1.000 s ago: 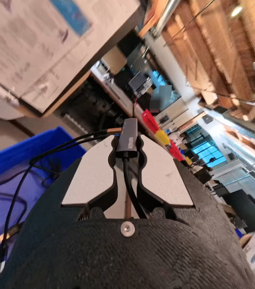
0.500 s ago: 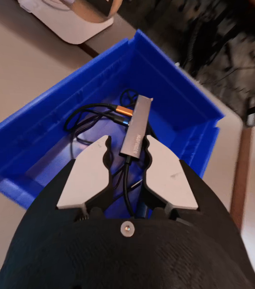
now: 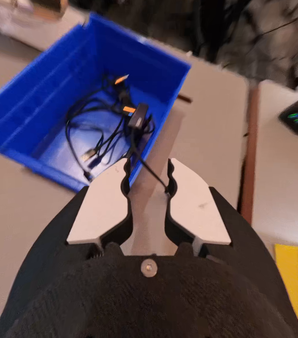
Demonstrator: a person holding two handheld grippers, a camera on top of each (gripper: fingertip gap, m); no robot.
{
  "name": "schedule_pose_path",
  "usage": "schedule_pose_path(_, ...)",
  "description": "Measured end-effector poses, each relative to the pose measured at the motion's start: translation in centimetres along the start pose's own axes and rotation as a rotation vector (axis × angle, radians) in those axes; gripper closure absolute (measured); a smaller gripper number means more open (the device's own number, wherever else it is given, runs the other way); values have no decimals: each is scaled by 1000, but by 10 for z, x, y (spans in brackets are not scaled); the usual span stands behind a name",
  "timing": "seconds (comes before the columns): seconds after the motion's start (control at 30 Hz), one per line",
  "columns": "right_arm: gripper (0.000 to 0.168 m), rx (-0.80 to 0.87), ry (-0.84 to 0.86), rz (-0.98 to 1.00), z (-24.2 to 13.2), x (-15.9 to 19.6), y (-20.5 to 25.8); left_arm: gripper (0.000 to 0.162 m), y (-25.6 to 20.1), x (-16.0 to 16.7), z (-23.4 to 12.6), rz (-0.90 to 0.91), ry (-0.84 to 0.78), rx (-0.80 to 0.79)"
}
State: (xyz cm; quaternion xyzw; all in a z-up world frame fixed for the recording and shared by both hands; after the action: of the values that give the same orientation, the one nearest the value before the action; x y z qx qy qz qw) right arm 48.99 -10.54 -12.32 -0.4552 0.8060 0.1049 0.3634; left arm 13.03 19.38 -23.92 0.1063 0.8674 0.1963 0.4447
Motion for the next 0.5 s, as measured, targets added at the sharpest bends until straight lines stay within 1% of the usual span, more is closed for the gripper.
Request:
schedule_pose_path(0.03,124,-58,24,-35,6,10,5,123,-1,0,1,18,9,-8)
schedule_pose_path(0.07,125,-82,29,-74,11,18,7,123,-3,1,2,38,17,-15)
schedule_pose_path(0.1,126,-79,33,-108,17,25,7,123,-5,1,2,58,23,-23)
schedule_pose_path(0.13,133,-68,40,-123,23,30,4,123,-6,2,3,77,29,-30)
schedule_pose_path(0.23,138,-158,-1,-70,31,33,4,125,-10,3,5,129,47,-49)
schedule_pose_path(0.27,139,-181,-6,-81,29,33,3,128,-11,3,5,142,50,-56)
schedule_pose_path(0.3,141,-166,-14,-103,25,33,-2,128,-11,3,5,151,50,-65)
schedule_pose_path(0.37,145,-68,-46,-103,15,31,-25,129,-12,3,4,160,48,-77)
schedule_pose_path(0.43,142,-99,-67,-145,15,32,-29,128,-12,4,3,157,50,-77)
schedule_pose_path(0.5,137,-148,-31,-197,29,40,-24,128,-11,4,3,148,49,-72)
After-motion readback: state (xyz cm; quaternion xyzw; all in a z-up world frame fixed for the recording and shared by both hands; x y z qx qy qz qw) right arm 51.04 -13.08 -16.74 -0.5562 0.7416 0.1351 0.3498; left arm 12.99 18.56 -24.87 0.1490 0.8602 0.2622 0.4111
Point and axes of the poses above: each gripper's, where its closed fingertips meet, z out along the fingers, x out of its underside, y = z × x across the jaws, the point moved 3 cm from there along -z, back along the fingers, and after that the axes turned 6 degrees about y, right-handed, at the moved point
